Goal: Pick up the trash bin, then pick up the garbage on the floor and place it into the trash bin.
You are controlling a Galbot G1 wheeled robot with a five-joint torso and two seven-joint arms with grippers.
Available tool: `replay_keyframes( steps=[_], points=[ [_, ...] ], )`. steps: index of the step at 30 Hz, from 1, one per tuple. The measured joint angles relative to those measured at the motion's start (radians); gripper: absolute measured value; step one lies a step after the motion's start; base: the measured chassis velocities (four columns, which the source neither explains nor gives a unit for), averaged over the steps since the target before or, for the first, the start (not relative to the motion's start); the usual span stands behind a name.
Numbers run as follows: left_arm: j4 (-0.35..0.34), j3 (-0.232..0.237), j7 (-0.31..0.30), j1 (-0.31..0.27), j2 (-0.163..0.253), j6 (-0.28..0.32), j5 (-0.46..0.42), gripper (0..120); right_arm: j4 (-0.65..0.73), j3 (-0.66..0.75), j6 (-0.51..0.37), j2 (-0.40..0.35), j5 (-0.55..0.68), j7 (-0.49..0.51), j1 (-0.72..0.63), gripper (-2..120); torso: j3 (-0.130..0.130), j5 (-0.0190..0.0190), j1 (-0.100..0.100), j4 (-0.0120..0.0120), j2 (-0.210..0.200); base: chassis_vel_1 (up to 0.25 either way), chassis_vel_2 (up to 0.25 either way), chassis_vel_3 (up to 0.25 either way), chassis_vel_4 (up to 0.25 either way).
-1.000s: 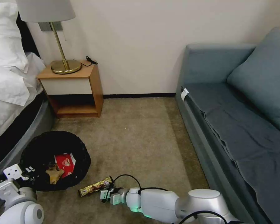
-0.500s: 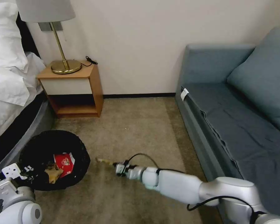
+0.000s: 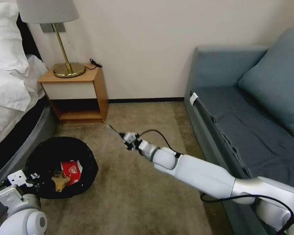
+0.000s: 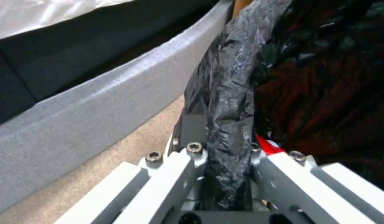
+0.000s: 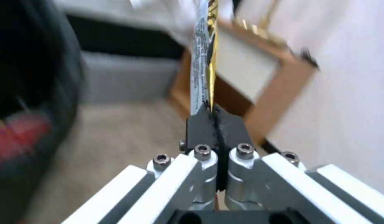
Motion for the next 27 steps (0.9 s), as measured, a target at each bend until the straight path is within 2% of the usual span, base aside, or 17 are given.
replay_keyframes(
  steps=[5, 6, 7, 10, 17, 23, 27],
  points=[
    [0.005, 0.004, 0.000, 0.000, -0.003, 0.000, 0.000, 3, 0.146, -0.029, -0.061, 0.054, 0.109, 0.047, 0.030, 0, 0.000, 0.0000, 0.000, 0.0006, 0.000, 0.000, 0.000, 0.000, 0.000],
    [0.007, 0.005, -0.001, -0.001, -0.004, 0.000, 0.000, 3, 0.197, -0.051, -0.085, 0.080, 0.178, 0.078, 0.036, 0, 0.000, -0.0002, 0.000, 0.0004, 0.000, 0.000, 0.000, 0.000, 0.000],
    [0.007, 0.005, -0.001, -0.001, -0.004, 0.000, 0.000, 3, 0.197, -0.051, -0.085, 0.080, 0.178, 0.078, 0.036, 0, 0.000, -0.0002, 0.000, 0.0004, 0.000, 0.000, 0.000, 0.000, 0.000],
    [0.009, 0.008, -0.001, -0.003, -0.006, 0.001, 0.000, 3, 0.251, -0.113, -0.127, 0.135, 0.309, 0.137, 0.040, 0, 0.000, -0.0001, 0.000, 0.0004, 0.000, 0.000, 0.000, 0.000, 0.000],
    [-0.004, 0.012, -0.002, -0.006, -0.010, 0.007, -0.004, 3, 0.186, -0.216, -0.121, 0.190, 0.328, 0.190, 0.030, 0, 0.000, -0.0002, 0.000, 0.0003, 0.000, 0.000, 0.000, 0.000, 0.000],
    [-0.038, 0.017, -0.005, 0.000, -0.016, 0.020, -0.027, 3, 0.057, -0.261, -0.092, 0.236, 0.258, 0.223, 0.015, 0, 0.000, 0.0000, 0.000, 0.0003, 0.000, 0.000, 0.000, 0.000, 0.000],
    [-0.044, 0.017, -0.011, 0.001, -0.017, 0.023, -0.036, 3, 0.052, -0.261, -0.092, 0.234, 0.245, 0.231, 0.013, 10, 0.000, 0.0000, 0.000, 0.0003, 0.000, 0.000, 0.000, 0.000, 0.000]
  ],
)
